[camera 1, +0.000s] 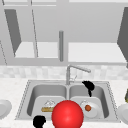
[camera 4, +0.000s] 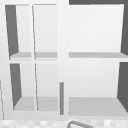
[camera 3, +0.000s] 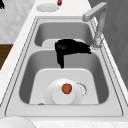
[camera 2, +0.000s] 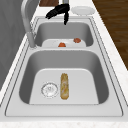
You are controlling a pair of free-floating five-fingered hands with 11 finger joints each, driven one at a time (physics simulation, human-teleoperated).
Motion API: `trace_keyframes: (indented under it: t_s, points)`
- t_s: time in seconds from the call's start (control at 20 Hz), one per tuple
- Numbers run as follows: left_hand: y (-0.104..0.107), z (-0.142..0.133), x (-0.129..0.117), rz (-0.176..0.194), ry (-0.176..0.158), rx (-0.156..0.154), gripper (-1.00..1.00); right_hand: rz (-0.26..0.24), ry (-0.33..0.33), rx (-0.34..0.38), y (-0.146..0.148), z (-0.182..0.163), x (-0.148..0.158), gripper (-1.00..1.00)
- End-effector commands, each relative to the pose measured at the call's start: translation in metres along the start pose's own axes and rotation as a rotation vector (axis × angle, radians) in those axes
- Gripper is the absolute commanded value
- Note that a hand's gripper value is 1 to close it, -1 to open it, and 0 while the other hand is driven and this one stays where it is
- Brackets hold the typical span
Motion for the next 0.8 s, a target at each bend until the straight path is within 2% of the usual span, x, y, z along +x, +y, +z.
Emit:
trace_keyframes:
  t_s: [0.0,0.3,0.55,0.75]
  points:
    - [0.000,0.000,0.000,0.000,0.000,0.000,0.00,0.005,0.005,-0.097,-0.015,-0.003,0.002,-1.00]
    - [0.000,0.000,0.000,0.000,0.000,0.000,0.00,0.013,0.018,-0.180,-0.034,-0.019,0.012,-1.00]
    - [0.000,0.000,0.000,0.000,0.000,0.000,0.00,0.063,0.045,-0.233,-0.047,-0.033,0.027,-1.00]
    - [0.000,0.000,0.000,0.000,0.000,0.000,0.00,0.056,0.067,-0.223,-0.050,-0.043,0.039,-1.00]
